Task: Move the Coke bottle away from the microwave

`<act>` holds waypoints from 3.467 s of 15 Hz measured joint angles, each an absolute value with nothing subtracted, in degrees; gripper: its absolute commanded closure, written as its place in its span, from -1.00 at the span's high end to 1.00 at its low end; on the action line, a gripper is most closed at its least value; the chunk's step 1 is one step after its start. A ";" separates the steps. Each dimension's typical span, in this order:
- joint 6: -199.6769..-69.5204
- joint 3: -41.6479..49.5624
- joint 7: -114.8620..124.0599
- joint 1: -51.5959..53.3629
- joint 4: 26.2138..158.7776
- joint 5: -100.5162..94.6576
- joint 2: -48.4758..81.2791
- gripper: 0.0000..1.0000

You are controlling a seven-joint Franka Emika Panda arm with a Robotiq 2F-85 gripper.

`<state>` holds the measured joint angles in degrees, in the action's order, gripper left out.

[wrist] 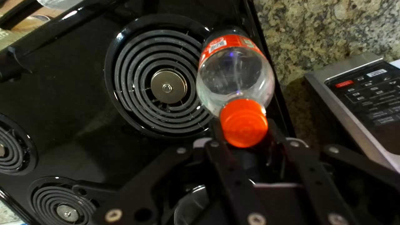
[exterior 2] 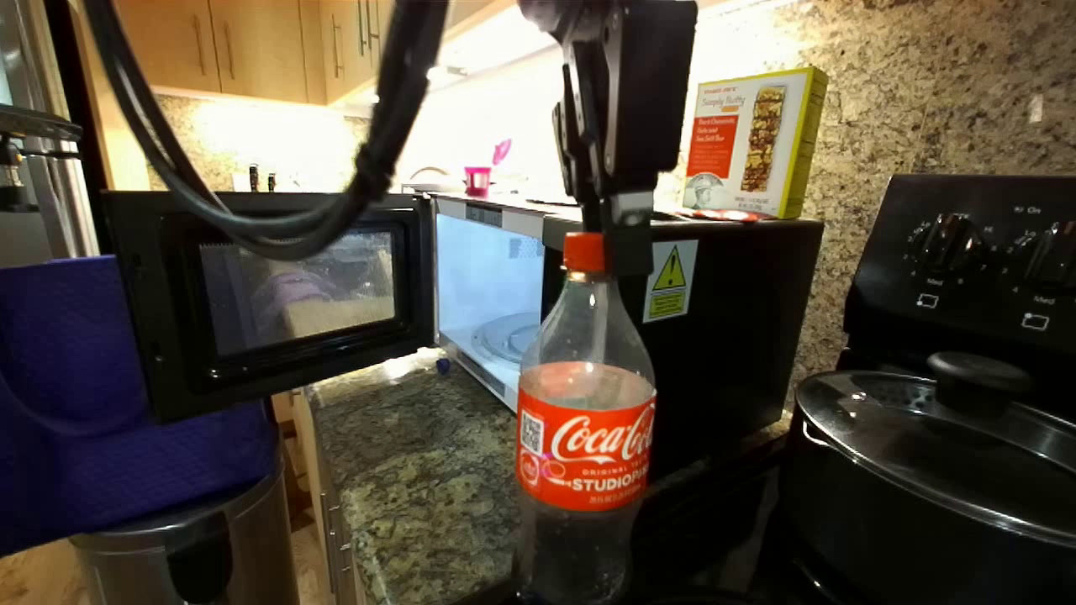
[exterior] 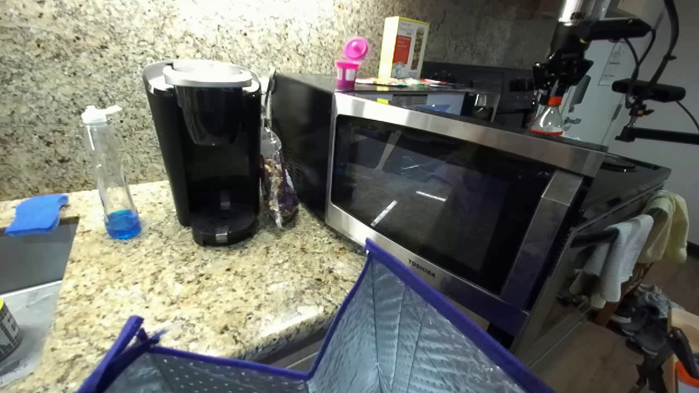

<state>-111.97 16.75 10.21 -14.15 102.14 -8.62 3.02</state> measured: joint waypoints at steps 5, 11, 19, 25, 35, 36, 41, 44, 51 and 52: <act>-111.98 18.22 10.23 -15.42 100.01 -6.48 5.63 -0.80; -111.94 19.33 10.24 -17.11 99.77 -3.48 5.81 0.57; -111.90 19.39 10.75 -17.06 99.09 -3.82 5.92 1.00; -111.90 19.28 12.39 -17.01 98.26 -3.84 5.41 1.00; -105.05 17.31 25.60 -15.67 98.42 -14.31 -2.20 1.00; -103.30 16.55 26.68 -15.37 98.50 -17.23 -3.59 1.00; -94.86 10.92 29.73 -13.49 98.53 -25.54 -9.20 1.00; -94.63 8.13 29.42 -11.25 98.49 -25.20 -9.45 1.00; -94.72 3.76 27.85 -5.67 98.33 -23.90 -5.53 1.00; -94.72 3.42 27.39 -5.10 98.20 -23.62 -4.58 1.00</act>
<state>-94.72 3.42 27.39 -5.10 98.20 -23.62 -4.58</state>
